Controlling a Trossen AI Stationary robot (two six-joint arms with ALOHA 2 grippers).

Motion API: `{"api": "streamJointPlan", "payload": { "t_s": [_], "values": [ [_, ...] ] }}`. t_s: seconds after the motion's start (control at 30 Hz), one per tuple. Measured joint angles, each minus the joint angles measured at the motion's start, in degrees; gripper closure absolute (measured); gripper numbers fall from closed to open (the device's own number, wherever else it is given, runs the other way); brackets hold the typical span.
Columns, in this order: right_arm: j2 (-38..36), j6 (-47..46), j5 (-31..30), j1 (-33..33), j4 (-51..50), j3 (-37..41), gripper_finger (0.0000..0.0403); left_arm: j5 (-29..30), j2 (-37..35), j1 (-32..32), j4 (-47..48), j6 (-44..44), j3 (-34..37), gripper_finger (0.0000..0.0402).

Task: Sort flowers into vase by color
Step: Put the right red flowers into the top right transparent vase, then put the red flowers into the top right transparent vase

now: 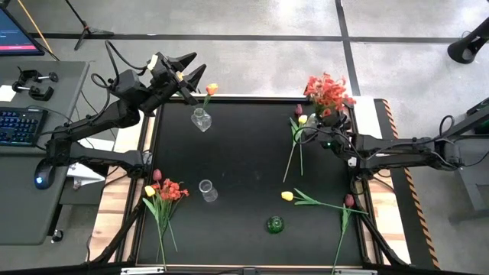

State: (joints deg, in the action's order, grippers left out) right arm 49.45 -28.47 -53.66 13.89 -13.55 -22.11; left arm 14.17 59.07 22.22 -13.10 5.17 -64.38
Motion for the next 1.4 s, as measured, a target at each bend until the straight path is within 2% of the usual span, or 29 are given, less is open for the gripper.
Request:
{"api": "streamJointPlan", "payload": {
  "t_s": [0.17, 0.27, 0.37, 0.5, 0.63, 0.73, 0.83, 0.93, 1.1, 1.23, 1.4],
  "values": [
    [0.0, 0.2, 1.4, 0.0, 1.3, 0.0, 0.04, 0.0, 0.0, 0.0, 0.0, 0.0, 0.0, 0.0172],
    [0.0, 0.5, 2.9, 0.0, 1.5, 0.0, 0.0385, 0.0, 0.0, 0.0, 0.0, 0.0, 0.0, 0.0172],
    [-0.5, 0.4, 4.6, 0.0, 1.7, 0.0, 0.0352, 0.0, 0.0, 0.0, 0.0, 0.0, 0.0, 0.0172],
    [-1.7, 0.3, 4.9, 0.0, 1.7, 0.0, 0.0289, 0.0, 0.0, 0.0, -0.1, 0.0, 0.0, 0.0172],
    [-3.1, 0.4, 5.1, 0.0, -4.0, -3.6, 0.0228, 0.0, -0.1, 0.0, -0.2, 0.0, 0.0, 0.0172],
    [-3.5, 0.5, 5.6, 0.0, -11.4, -7.8, 0.0198, 0.0, -0.6, 0.0, -0.2, 0.0, 0.0, 0.0172],
    [-3.5, 2.2, 9.5, 0.0, -17.8, -11.9, 0.0183, 0.0, -0.9, 0.0, -0.1, -0.5, 0.0, 0.0172],
    [-3.5, 2.9, 16.1, 0.0, -22.8, -15.0, 0.0181, -0.7, -1.3, -0.1, 1.2, -3.0, 0.0, 0.0172],
    [-3.5, 2.7, 28.1, 0.0, -30.2, -18.8, 0.0181, -8.0, -3.4, -0.2, 11.1, -10.3, 0.0, 0.0172],
    [-3.6, 1.3, 34.4, -0.1, -33.9, -20.4, 0.0181, -15.7, -4.5, -0.2, 19.9, -20.4, 0.0, 0.0172],
    [-4.4, -0.2, 38.8, -1.2, -34.0, -20.6, 0.0181, -32.0, -4.3, -1.5, 29.5, -32.5, 0.0, 0.0172]
  ]
}}
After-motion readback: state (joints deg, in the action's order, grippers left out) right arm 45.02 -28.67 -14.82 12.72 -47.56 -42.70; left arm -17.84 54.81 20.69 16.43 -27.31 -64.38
